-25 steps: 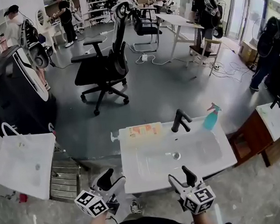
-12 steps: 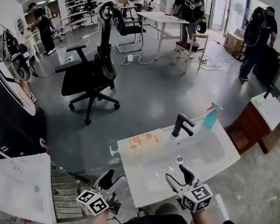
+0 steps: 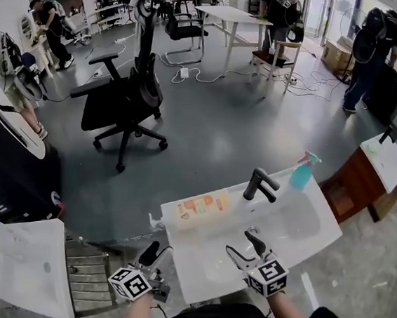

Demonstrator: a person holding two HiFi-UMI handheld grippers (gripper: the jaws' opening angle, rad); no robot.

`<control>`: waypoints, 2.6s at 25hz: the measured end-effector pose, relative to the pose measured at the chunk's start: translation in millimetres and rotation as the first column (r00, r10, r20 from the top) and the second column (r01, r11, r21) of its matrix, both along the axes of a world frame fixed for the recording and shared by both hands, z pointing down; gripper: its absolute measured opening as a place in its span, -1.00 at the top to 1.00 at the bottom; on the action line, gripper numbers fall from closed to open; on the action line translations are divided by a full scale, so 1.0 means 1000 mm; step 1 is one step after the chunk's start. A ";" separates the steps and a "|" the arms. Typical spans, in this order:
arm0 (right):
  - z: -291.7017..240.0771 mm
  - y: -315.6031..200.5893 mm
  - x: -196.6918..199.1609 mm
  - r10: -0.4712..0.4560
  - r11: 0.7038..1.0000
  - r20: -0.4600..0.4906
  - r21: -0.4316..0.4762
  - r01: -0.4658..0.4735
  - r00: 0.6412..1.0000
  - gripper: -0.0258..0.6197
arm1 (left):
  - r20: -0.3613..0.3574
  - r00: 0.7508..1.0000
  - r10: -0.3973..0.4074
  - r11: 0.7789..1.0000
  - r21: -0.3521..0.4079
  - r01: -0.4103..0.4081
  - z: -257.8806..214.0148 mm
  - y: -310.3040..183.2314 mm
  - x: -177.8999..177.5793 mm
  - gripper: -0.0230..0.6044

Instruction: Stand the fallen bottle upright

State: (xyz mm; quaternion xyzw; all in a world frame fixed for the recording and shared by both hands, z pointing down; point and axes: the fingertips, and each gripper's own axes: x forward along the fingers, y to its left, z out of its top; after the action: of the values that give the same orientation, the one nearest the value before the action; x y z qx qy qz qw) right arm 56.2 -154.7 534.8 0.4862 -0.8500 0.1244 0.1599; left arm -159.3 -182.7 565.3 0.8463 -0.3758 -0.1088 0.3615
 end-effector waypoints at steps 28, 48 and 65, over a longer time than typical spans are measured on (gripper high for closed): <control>0.076 -0.116 -0.007 -0.325 0.945 -0.265 -0.120 0.303 0.908 0.09 | -0.367 0.864 -0.344 0.927 -0.281 0.250 0.089 -0.124 -0.030 -0.16; 0.077 -0.120 -0.001 -0.274 0.962 -0.237 -0.084 0.262 0.932 0.11 | -0.176 0.878 -0.444 0.871 -0.314 0.378 0.093 -0.124 -0.039 0.47; 0.077 -0.121 0.022 -0.185 0.982 -0.126 -0.071 0.177 0.975 0.11 | 0.047 0.981 -0.191 0.982 0.019 0.190 -0.035 -0.179 0.020 0.51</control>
State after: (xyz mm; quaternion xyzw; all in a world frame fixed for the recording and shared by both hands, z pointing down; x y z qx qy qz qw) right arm 78.5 -276.0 611.7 0.4091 -0.8742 0.1020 0.2408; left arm -139.1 -361.5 529.9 0.8114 -0.4630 -0.1251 0.3341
